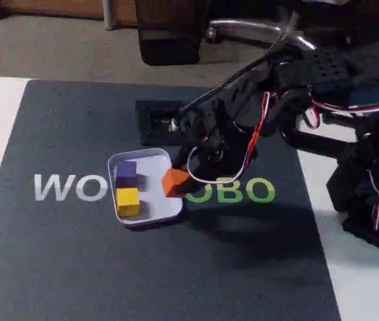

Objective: Move blocks one by one until all three blocks are in the tray.

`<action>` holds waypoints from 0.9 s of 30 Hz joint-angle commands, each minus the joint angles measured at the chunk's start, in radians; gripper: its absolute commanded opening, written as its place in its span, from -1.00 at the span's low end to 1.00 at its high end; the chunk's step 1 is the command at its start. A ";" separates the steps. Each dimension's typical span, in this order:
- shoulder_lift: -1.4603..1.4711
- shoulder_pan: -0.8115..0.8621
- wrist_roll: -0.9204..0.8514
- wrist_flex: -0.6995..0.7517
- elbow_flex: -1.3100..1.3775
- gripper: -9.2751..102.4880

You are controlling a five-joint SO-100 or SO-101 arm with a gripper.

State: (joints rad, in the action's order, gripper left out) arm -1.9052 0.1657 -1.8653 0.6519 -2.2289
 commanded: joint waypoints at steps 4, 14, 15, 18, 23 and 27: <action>0.063 0.020 0.031 -0.126 0.040 -0.97; 0.118 0.060 0.020 -0.176 0.040 -0.58; 0.118 0.060 0.020 -0.176 0.040 -0.56; 0.117 0.060 0.017 -0.176 0.040 -0.50; 0.101 0.061 0.002 -0.167 0.038 -0.43; 0.035 0.069 -0.026 -0.149 0.006 -0.42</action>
State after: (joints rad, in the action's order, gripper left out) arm -1.7948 0.2255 -1.8745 0.4909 -2.2304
